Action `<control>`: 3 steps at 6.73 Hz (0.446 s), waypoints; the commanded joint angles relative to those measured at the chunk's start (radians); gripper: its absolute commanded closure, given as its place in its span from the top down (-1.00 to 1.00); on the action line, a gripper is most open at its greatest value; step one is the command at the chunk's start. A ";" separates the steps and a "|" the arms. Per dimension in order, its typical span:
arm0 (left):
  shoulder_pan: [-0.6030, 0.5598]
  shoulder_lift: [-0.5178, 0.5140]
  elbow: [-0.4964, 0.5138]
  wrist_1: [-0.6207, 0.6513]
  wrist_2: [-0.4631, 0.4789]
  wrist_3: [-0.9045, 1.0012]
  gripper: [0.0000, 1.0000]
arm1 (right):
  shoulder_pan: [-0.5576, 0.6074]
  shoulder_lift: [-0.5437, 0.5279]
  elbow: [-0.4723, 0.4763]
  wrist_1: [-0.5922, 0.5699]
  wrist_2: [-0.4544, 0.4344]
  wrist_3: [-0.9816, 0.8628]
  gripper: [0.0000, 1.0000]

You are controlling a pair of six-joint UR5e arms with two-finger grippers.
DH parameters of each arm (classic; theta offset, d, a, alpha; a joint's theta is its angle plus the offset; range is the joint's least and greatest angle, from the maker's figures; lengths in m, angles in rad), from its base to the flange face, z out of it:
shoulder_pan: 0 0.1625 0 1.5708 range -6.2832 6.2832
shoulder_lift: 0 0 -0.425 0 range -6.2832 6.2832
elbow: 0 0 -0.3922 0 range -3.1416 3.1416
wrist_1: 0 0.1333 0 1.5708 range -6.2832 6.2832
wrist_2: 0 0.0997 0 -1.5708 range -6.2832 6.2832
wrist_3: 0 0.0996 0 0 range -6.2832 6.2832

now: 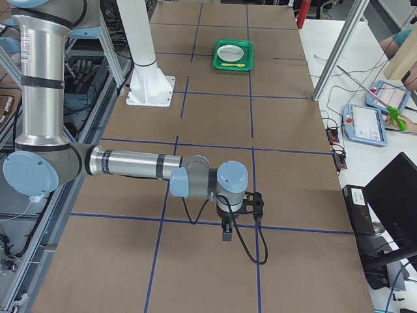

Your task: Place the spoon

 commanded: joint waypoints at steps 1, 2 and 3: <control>0.002 -0.008 0.000 -0.004 -0.004 0.000 1.00 | 0.000 0.000 0.000 0.000 0.000 0.000 1.00; 0.004 -0.009 0.003 -0.007 -0.002 0.003 1.00 | 0.000 0.000 0.000 0.000 0.000 0.000 1.00; 0.004 -0.009 0.001 -0.006 -0.002 0.004 1.00 | 0.000 0.000 0.000 0.000 0.000 0.000 1.00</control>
